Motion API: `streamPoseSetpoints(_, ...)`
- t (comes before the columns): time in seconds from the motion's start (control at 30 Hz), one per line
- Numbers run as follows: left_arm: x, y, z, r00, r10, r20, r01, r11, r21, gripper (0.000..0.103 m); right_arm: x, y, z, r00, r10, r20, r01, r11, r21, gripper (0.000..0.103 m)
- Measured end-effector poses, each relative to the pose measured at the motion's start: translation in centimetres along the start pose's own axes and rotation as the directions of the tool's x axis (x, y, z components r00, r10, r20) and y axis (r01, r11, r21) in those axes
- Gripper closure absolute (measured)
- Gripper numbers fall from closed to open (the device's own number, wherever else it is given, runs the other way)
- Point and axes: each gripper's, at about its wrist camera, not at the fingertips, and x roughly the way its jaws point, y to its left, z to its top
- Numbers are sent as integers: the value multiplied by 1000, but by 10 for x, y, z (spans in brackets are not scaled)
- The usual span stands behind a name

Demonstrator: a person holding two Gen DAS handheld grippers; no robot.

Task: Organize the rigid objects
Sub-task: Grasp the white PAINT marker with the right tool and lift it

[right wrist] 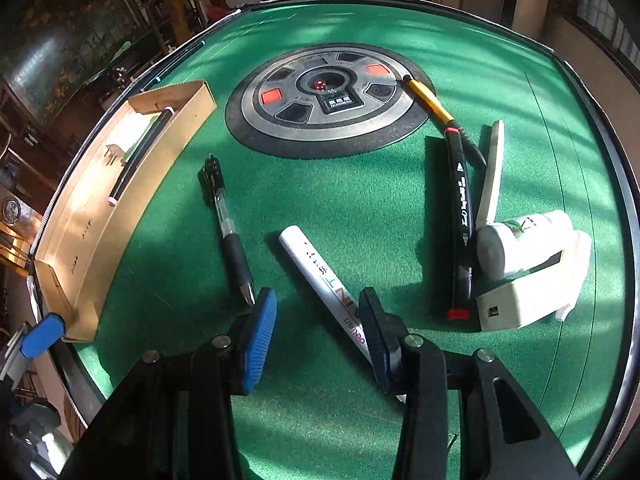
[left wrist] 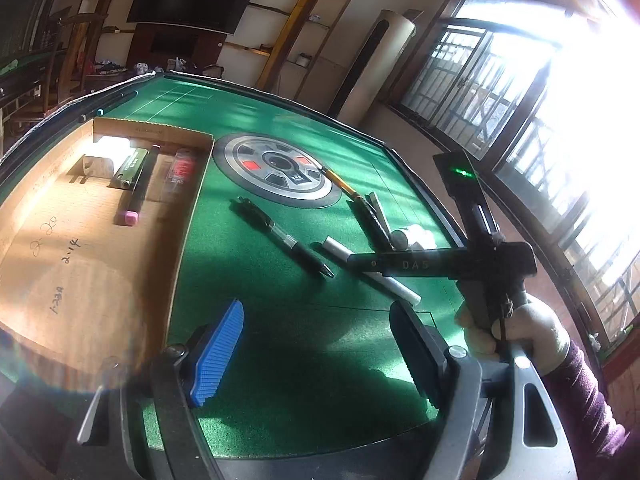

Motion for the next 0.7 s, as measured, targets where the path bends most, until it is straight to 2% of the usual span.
streamPoseSetpoints(0.07,2,2,5,1000,-7,-18,7,1000,-19,24,5,-5,-8,1000,-25,3,25,1000,9,61)
streamPoseSetpoints(0.17,7,-1,17,999,-21,-44,20,999,-36,24,1,-20,-11,998,-44,42,41,996,84,82)
streamPoseSetpoints(0.23,12,-10,27,999,-10,-51,9,1000,-16,24,-1,-34,-13,997,-8,76,-4,988,157,89)
streamPoseSetpoints(0.3,22,-18,39,999,-6,-51,6,1000,-1,24,-2,-47,-18,989,47,139,-77,973,216,89)
streamPoseSetpoints(0.37,38,-22,51,998,36,-50,-36,999,5,24,-1,-54,-23,976,85,201,-134,961,243,89)
streamPoseSetpoints(0.47,72,-26,66,992,93,-81,-91,996,21,24,-2,-62,-28,962,131,239,-197,941,275,89)
streamPoseSetpoints(0.63,123,-23,76,968,220,-120,-215,975,54,24,-3,-65,-30,954,158,255,-229,933,277,89)
streamPoseSetpoints(0.7,141,-21,77,951,275,-142,-266,961,82,24,-3,-64,-30,955,155,254,-224,936,270,89)
